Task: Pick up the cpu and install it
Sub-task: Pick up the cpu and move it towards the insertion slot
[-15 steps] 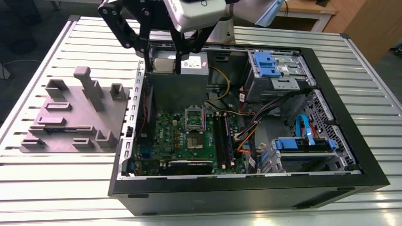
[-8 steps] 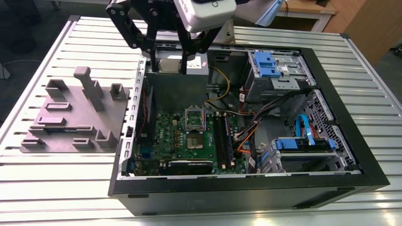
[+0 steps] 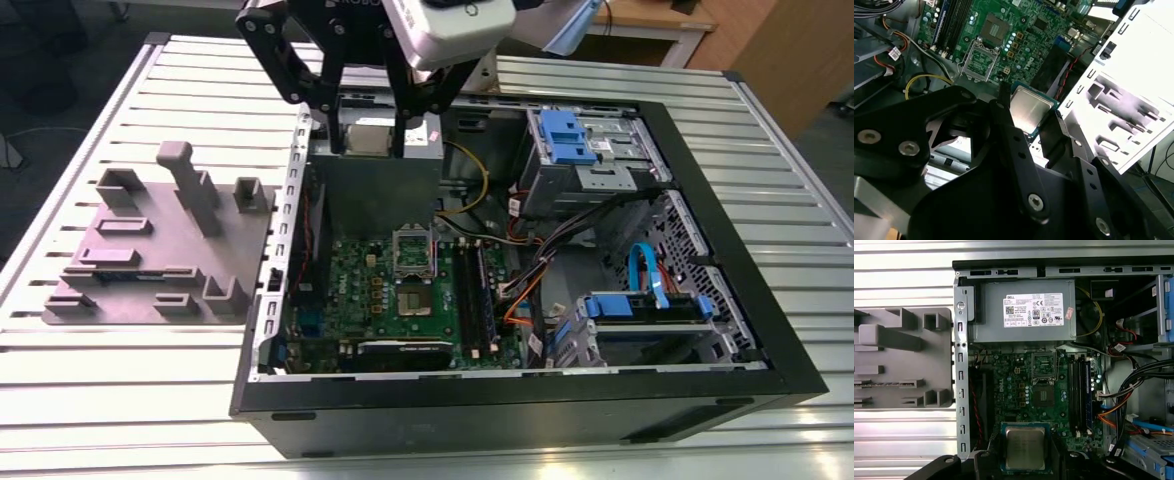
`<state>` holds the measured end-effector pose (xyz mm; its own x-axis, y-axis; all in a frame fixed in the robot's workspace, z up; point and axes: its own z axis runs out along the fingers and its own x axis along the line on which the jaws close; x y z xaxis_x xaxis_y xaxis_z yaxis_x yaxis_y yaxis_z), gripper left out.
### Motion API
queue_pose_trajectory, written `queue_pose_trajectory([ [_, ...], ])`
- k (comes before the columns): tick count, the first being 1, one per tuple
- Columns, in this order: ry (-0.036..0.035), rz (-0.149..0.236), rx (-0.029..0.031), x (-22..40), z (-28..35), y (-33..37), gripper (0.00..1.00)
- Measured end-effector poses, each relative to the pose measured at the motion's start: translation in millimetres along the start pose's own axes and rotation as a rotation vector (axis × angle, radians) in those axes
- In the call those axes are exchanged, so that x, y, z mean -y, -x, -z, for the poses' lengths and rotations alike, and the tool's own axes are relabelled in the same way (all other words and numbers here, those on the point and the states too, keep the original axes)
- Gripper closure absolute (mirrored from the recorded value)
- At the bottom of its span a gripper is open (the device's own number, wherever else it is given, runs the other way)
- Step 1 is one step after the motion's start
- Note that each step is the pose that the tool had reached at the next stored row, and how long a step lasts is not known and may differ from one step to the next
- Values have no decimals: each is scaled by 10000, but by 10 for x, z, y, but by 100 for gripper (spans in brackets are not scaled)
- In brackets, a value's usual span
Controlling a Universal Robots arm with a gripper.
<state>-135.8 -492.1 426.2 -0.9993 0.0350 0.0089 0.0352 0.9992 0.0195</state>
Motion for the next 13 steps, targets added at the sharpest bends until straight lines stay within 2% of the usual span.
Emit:
queue_pose_trajectory([
  [2, 0, 2, -1, -2, 0, 19, 53],
  [9, 0, 0, 2, -9, -11, 174, 53],
  [13, 0, 1, 13, -73, -22, 244, 53],
])
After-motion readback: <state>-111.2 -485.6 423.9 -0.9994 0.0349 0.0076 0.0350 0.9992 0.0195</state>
